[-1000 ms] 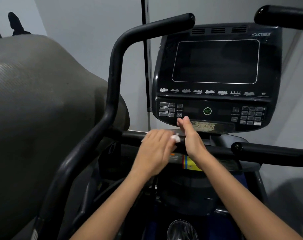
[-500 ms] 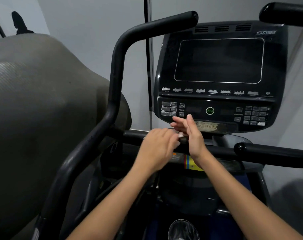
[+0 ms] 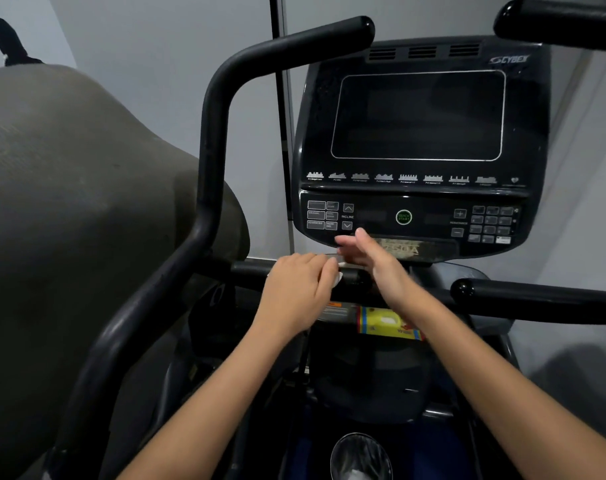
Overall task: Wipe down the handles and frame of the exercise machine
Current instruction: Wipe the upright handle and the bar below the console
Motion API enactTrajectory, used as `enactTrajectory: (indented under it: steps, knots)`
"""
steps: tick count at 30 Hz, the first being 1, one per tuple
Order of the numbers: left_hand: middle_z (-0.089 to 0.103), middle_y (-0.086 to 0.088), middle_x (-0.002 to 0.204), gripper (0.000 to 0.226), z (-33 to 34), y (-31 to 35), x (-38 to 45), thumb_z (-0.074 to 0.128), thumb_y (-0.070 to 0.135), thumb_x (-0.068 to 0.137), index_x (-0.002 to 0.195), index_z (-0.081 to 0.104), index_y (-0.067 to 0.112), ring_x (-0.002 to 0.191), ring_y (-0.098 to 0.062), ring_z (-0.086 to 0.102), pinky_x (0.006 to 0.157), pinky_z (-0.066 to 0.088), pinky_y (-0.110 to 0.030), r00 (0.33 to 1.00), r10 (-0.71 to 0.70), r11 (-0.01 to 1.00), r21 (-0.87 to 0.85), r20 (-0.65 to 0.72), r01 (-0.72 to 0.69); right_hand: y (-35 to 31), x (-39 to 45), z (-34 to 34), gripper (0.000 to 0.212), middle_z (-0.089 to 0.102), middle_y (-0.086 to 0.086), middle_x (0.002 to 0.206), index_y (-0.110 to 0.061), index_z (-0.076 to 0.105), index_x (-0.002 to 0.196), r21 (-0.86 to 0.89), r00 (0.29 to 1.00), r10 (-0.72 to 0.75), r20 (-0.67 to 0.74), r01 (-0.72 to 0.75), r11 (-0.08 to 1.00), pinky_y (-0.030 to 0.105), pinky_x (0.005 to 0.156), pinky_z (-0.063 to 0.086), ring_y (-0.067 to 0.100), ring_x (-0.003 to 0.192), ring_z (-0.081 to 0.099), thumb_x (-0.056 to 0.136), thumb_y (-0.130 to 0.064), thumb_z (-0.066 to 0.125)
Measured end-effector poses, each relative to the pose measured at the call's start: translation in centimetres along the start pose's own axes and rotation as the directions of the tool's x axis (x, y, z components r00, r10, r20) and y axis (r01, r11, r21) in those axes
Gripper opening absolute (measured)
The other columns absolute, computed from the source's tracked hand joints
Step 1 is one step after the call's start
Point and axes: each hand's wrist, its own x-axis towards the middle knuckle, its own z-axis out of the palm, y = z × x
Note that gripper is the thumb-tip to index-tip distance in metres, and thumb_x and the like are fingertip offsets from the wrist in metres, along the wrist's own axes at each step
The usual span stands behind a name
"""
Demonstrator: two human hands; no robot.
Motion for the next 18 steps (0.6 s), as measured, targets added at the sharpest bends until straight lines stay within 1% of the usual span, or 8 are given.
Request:
enactTrajectory:
  steps: [3, 6, 8, 9, 11, 14, 15, 18]
  knots:
    - [0.053, 0.003, 0.063, 0.044, 0.0, 1.6, 1.3, 0.036, 0.031, 0.104, 0.067, 0.052, 0.015, 0.065, -0.026, 0.053, 0.066, 0.039, -0.037, 0.997, -0.032, 0.999, 0.013, 0.076, 0.031, -1.4, -2.2, -4.2, 0.042, 0.070, -0.009, 0.111, -0.030, 0.073, 0.113, -0.390, 0.973, -0.197, -0.121, 0.136, 0.911, 0.031, 0.095, 0.045, 0.009, 0.108, 0.062, 0.095, -0.052, 0.042]
    - [0.063, -0.004, 0.074, 0.044, 0.3, 3.4, 2.4, 0.032, 0.037, 0.104, 0.077, 0.059, 0.015, 0.078, -0.032, 0.062, 0.067, 0.039, -0.036, 0.985, 0.010, 1.000, -0.006, 0.175, -0.009, -3.1, -4.9, -8.6, 0.025, 0.072, -0.008, 0.094, -0.037, 0.070, 0.099, -0.854, 0.969, -0.208, -0.137, -0.009, 0.520, 0.035, 0.080, 0.050, 0.020, 0.094, 0.065, 0.096, -0.049, 0.049]
    - [0.071, -0.012, 0.098, 0.041, 0.0, 3.3, 3.4, 0.032, 0.040, 0.104, 0.103, 0.066, 0.018, 0.094, -0.035, 0.064, 0.068, 0.038, -0.035, 0.957, 0.041, 0.995, 0.080, 0.288, -0.067, -2.8, -6.0, -10.5, 0.031, 0.073, -0.002, 0.092, -0.036, 0.069, 0.093, -0.959, 0.975, -0.128, -0.182, -0.146, 0.244, 0.033, 0.072, 0.048, 0.027, 0.093, 0.065, 0.095, -0.054, 0.044]
    - [0.069, -0.015, 0.108, 0.036, -0.2, 3.0, 4.1, 0.035, 0.038, 0.104, 0.116, 0.063, 0.018, 0.100, -0.037, 0.064, 0.071, 0.040, -0.037, 0.931, 0.073, 0.985, 0.121, 0.358, -0.124, -1.9, -6.3, -11.1, 0.038, 0.073, 0.001, 0.091, -0.034, 0.067, 0.086, -0.969, 0.974, -0.120, -0.191, -0.168, 0.180, 0.034, 0.072, 0.048, 0.029, 0.092, 0.066, 0.094, -0.059, 0.039]
    - [0.065, -0.021, 0.114, 0.027, -0.9, 2.5, 5.2, 0.041, 0.028, 0.104, 0.123, 0.053, 0.013, 0.104, -0.041, 0.063, 0.076, 0.043, -0.040, 0.860, 0.103, 0.966, 0.156, 0.500, -0.207, -0.3, -6.7, -11.9, 0.056, 0.070, 0.005, 0.083, -0.029, 0.060, 0.072, -0.967, 0.968, -0.143, -0.205, -0.178, 0.181, 0.035, 0.070, 0.049, 0.033, 0.088, 0.066, 0.091, -0.070, 0.027]
    - [0.069, -0.020, 0.112, 0.032, -1.9, 1.4, 5.9, 0.036, 0.033, 0.104, 0.086, 0.059, 0.020, 0.107, -0.038, 0.064, 0.092, 0.047, -0.039, 0.757, -0.035, 0.992, 0.115, 0.653, -0.053, 0.5, -6.8, -12.2, 0.062, 0.066, 0.008, 0.079, -0.024, 0.057, 0.068, -0.956, 0.958, -0.168, -0.234, -0.196, 0.218, 0.035, 0.066, 0.043, 0.034, 0.089, 0.065, 0.091, -0.071, 0.024]
    - [0.069, -0.019, 0.116, 0.040, -1.9, 1.0, 5.9, 0.031, 0.038, 0.104, 0.081, 0.059, 0.023, 0.111, -0.036, 0.062, 0.097, 0.046, -0.040, 0.750, -0.109, 0.993, 0.108, 0.652, 0.050, 0.3, -6.8, -12.0, 0.057, 0.069, 0.011, 0.085, -0.027, 0.055, 0.069, -0.957, 0.962, -0.152, -0.225, -0.190, 0.218, 0.036, 0.068, 0.042, 0.035, 0.093, 0.065, 0.093, -0.068, 0.025]
    - [0.063, -0.021, 0.127, 0.056, -0.6, 1.7, 5.6, 0.021, 0.045, 0.097, 0.109, 0.065, 0.013, 0.115, -0.038, 0.057, 0.094, 0.045, -0.043, 0.811, -0.231, 0.970, 0.190, 0.538, 0.150, -0.5, -6.9, -11.5, 0.045, 0.072, 0.014, 0.102, -0.034, 0.051, 0.072, -0.961, 0.974, -0.103, -0.202, -0.177, 0.213, 0.038, 0.078, 0.040, 0.036, 0.103, 0.063, 0.100, -0.059, 0.026]
